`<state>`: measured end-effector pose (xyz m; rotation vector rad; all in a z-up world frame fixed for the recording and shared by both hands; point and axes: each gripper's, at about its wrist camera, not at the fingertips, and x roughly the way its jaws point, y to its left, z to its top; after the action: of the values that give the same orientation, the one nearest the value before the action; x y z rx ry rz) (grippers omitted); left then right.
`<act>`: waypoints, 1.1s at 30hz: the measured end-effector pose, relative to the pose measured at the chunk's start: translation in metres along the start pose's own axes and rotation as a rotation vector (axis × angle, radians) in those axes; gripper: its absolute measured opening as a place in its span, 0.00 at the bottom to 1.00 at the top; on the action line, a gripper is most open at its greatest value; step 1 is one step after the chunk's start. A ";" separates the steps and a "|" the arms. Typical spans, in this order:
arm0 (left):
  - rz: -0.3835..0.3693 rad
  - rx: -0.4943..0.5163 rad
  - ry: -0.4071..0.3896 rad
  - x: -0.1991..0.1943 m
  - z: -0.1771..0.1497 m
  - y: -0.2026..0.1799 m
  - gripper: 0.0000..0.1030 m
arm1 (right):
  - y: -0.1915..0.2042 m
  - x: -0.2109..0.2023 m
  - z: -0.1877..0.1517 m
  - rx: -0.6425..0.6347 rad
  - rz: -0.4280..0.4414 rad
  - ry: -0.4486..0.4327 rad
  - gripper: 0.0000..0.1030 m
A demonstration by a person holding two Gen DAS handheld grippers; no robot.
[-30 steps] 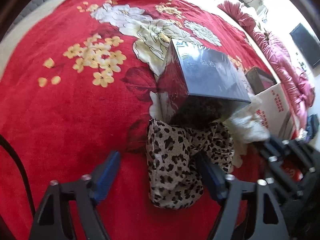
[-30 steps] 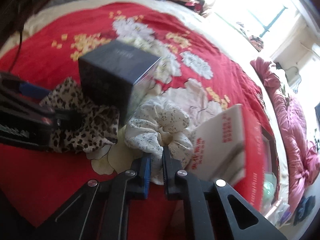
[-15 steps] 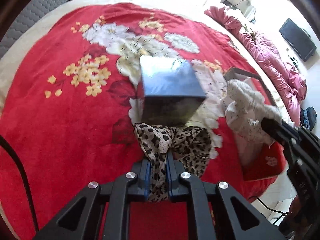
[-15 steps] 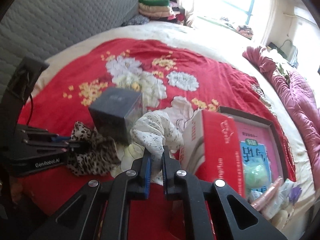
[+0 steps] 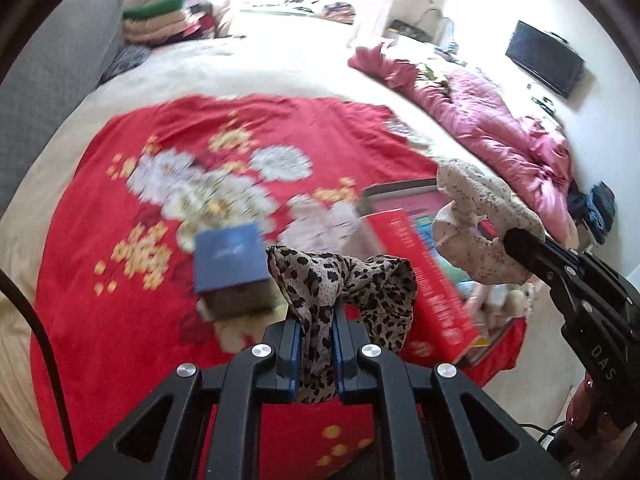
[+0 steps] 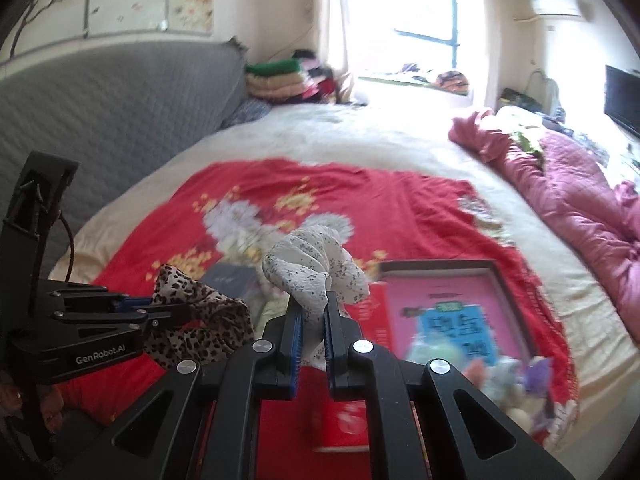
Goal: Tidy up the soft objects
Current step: 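Lift and carry both scrunchies over the pink box tray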
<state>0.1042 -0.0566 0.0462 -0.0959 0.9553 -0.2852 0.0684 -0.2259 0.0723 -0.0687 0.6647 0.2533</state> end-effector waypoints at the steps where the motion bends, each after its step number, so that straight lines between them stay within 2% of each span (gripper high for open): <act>1: -0.008 0.013 -0.006 -0.002 0.004 -0.010 0.12 | -0.010 -0.009 0.000 0.016 -0.017 -0.012 0.09; 11: -0.063 0.166 -0.011 0.009 0.026 -0.110 0.12 | -0.106 -0.066 -0.019 0.175 -0.154 -0.066 0.09; 19: -0.064 0.258 0.006 0.031 0.036 -0.169 0.12 | -0.151 -0.084 -0.039 0.250 -0.214 -0.065 0.09; 27: -0.048 0.306 0.041 0.061 0.036 -0.197 0.12 | -0.169 -0.079 -0.050 0.273 -0.255 -0.052 0.09; 33: -0.041 0.283 0.070 0.084 0.033 -0.198 0.12 | -0.173 -0.057 -0.058 0.258 -0.258 -0.005 0.09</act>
<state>0.1373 -0.2717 0.0393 0.1545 0.9747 -0.4612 0.0337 -0.4136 0.0588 0.0931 0.6711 -0.0815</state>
